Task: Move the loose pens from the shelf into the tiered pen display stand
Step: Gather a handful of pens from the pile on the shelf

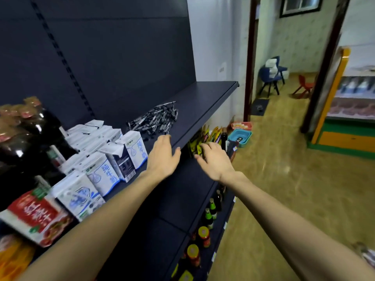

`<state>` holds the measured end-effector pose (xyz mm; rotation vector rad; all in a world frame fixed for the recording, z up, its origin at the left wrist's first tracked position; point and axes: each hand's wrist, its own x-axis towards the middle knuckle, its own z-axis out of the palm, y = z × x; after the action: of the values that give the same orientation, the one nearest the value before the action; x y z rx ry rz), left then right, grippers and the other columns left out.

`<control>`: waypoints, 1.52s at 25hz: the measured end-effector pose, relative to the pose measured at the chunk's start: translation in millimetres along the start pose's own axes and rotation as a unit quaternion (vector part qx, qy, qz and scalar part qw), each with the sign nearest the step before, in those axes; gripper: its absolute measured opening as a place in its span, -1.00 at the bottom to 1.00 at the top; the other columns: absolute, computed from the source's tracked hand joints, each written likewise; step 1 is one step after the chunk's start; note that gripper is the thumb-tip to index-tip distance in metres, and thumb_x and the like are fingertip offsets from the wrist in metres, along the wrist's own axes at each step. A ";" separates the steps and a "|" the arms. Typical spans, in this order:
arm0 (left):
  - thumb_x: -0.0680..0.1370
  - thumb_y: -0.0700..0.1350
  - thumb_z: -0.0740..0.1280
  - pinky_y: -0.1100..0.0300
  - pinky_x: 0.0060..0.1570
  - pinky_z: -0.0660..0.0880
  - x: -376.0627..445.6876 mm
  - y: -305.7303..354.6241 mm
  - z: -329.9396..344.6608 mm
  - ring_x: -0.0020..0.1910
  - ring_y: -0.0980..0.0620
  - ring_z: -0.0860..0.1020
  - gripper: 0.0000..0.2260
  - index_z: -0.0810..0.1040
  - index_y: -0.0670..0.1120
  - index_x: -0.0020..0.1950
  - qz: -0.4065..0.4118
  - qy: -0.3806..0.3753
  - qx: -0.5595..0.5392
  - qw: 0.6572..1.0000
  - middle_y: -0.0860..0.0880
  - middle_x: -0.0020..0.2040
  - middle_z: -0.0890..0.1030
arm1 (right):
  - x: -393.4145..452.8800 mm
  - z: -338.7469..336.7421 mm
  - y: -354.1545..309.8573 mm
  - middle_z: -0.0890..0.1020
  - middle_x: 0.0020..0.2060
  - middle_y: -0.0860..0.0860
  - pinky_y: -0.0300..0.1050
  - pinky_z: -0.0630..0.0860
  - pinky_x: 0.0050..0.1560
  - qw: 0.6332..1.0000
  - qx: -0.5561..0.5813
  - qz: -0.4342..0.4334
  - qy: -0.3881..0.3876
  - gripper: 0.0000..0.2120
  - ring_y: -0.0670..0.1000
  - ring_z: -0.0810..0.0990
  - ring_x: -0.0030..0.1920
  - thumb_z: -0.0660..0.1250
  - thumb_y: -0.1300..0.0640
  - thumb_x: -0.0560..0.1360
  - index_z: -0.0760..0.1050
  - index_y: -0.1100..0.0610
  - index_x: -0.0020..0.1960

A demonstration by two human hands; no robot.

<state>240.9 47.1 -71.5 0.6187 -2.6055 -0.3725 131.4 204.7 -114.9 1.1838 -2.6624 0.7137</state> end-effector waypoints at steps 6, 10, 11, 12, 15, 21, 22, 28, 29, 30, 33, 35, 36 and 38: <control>0.65 0.06 0.28 -0.05 0.30 0.40 99.8 -15.1 32.9 0.41 -0.15 0.39 -0.55 0.37 -0.18 0.44 -0.051 0.027 0.020 0.998 -0.13 0.40 0.43 | 119.2 21.6 25.6 0.48 0.37 0.14 0.12 0.36 0.42 0.997 0.023 -0.067 0.003 -0.49 0.19 0.37 0.43 0.23 -0.09 0.65 0.37 0.19 0.49; 0.64 0.05 0.27 -0.04 0.33 0.37 170.0 -32.9 45.8 0.39 -0.18 0.38 -0.55 0.38 -0.21 0.41 -0.055 0.038 0.055 0.996 -0.17 0.39 0.43 | 198.4 29.7 27.4 0.43 0.43 0.12 0.08 0.32 0.43 0.996 0.015 -0.089 -0.022 -0.48 0.18 0.31 0.47 0.21 -0.09 0.66 0.33 0.16 0.52; 0.65 0.06 0.27 -0.05 0.34 0.37 186.3 -37.0 47.4 0.39 -0.19 0.38 -0.54 0.37 -0.22 0.41 -0.062 0.037 0.065 0.995 -0.18 0.40 0.43 | 217.0 31.7 28.8 0.41 0.44 0.12 0.07 0.31 0.43 0.995 0.007 -0.099 -0.031 -0.48 0.18 0.30 0.48 0.21 -0.09 0.66 0.32 0.15 0.52; 0.65 0.07 0.26 -0.06 0.35 0.36 201.6 -40.6 48.6 0.40 -0.19 0.37 -0.54 0.37 -0.22 0.42 -0.079 0.038 0.069 0.994 -0.18 0.41 0.43 | 235.9 34.3 30.7 0.41 0.45 0.12 0.07 0.31 0.43 0.994 0.009 -0.103 -0.034 -0.48 0.18 0.29 0.49 0.21 -0.09 0.66 0.32 0.15 0.52; 0.64 0.09 0.26 -0.08 0.35 0.37 231.3 -47.5 52.9 0.39 -0.20 0.38 -0.52 0.38 -0.21 0.42 -0.132 0.037 0.067 0.988 -0.18 0.40 0.43 | 283.7 41.5 35.4 0.42 0.44 0.12 0.08 0.34 0.42 0.993 0.029 -0.108 -0.048 -0.47 0.19 0.32 0.47 0.23 -0.08 0.65 0.31 0.15 0.53; 0.64 0.12 0.24 -0.06 0.35 0.32 259.4 -62.9 72.2 0.38 -0.18 0.38 -0.54 0.41 -0.13 0.44 -0.190 0.049 0.107 0.975 -0.13 0.40 0.45 | 360.6 75.1 43.2 0.44 0.42 0.08 0.04 0.46 0.29 0.983 0.086 -0.146 -0.068 -0.55 0.14 0.40 0.42 0.25 0.02 0.64 0.38 0.12 0.49; 0.64 0.13 0.23 -0.06 0.34 0.31 262.2 -64.5 74.0 0.37 -0.17 0.39 -0.55 0.42 -0.11 0.44 -0.186 0.053 0.120 0.974 -0.12 0.39 0.46 | 370.3 78.7 44.9 0.44 0.41 0.07 0.04 0.47 0.27 0.982 0.093 -0.152 -0.065 -0.56 0.13 0.40 0.41 0.25 0.04 0.64 0.39 0.11 0.48; 0.61 0.27 0.22 -0.04 0.30 0.35 293.2 -54.1 87.7 0.30 -0.12 0.45 -0.52 0.51 -0.05 0.34 -0.177 0.065 0.171 0.967 -0.05 0.28 0.52 | 429.6 95.9 65.3 0.49 0.36 0.00 -0.01 0.50 0.21 0.958 0.172 -0.209 -0.090 -0.61 0.06 0.51 0.29 0.26 0.19 0.60 0.46 0.06 0.42; 0.58 0.33 0.21 -0.04 0.30 0.35 298.6 -48.4 91.7 0.29 -0.11 0.46 -0.47 0.52 -0.04 0.32 -0.175 0.060 0.185 0.965 -0.05 0.25 0.53 | 436.7 98.3 69.1 0.51 0.34 -0.02 -0.03 0.51 0.18 0.954 0.197 -0.204 -0.094 -0.60 0.04 0.55 0.21 0.27 0.23 0.59 0.48 0.04 0.41; 0.54 0.37 0.19 -0.03 0.29 0.35 302.5 -42.9 95.7 0.28 -0.10 0.47 -0.43 0.54 -0.04 0.31 -0.177 0.050 0.203 0.962 -0.04 0.24 0.55 | 441.8 100.8 71.6 0.52 0.31 -0.03 -0.04 0.52 0.16 0.950 0.225 -0.193 -0.096 -0.60 0.02 0.57 0.13 0.27 0.25 0.58 0.50 0.04 0.39; 0.49 0.38 0.27 -0.04 0.31 0.34 311.4 -30.8 107.5 0.32 -0.11 0.46 -0.38 0.50 -0.04 0.33 -0.204 0.009 0.244 0.948 -0.05 0.25 0.53 | 453.0 105.4 75.9 0.58 0.24 -0.01 0.02 0.55 0.19 0.933 0.306 -0.158 -0.099 -0.63 0.02 0.60 0.04 0.27 0.29 0.56 0.55 0.06 0.33; 0.49 0.35 0.31 -0.04 0.32 0.33 313.4 -26.5 111.0 0.34 -0.12 0.44 -0.38 0.47 -0.05 0.37 -0.232 0.002 0.252 0.940 -0.07 0.28 0.52 | 460.8 105.6 76.1 0.60 0.21 0.00 -0.01 0.54 0.21 0.920 0.347 -0.140 -0.114 -0.66 0.04 0.61 0.06 0.28 0.29 0.57 0.57 0.06 0.30; 0.50 0.33 0.31 -0.03 0.33 0.33 313.6 -24.5 111.0 0.34 -0.13 0.44 -0.38 0.47 -0.06 0.38 -0.240 0.000 0.256 0.936 -0.08 0.30 0.52 | 463.8 104.9 76.5 0.61 0.21 0.00 -0.03 0.54 0.22 0.915 0.362 -0.134 -0.121 -0.67 0.04 0.62 0.08 0.29 0.28 0.57 0.58 0.06 0.29; 0.53 0.31 0.31 -0.01 0.32 0.33 314.6 -20.2 108.6 0.34 -0.13 0.46 -0.40 0.47 -0.08 0.39 -0.250 -0.010 0.268 0.930 -0.08 0.31 0.53 | 466.9 103.0 79.5 0.62 0.20 -0.01 -0.09 0.54 0.18 0.909 0.375 -0.128 -0.127 -0.69 0.00 0.61 0.05 0.29 0.26 0.57 0.59 0.05 0.27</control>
<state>-56.3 -104.0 -63.3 1.4778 -2.5369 0.2081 -237.8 -108.1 -88.5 1.8607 -2.3751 1.7222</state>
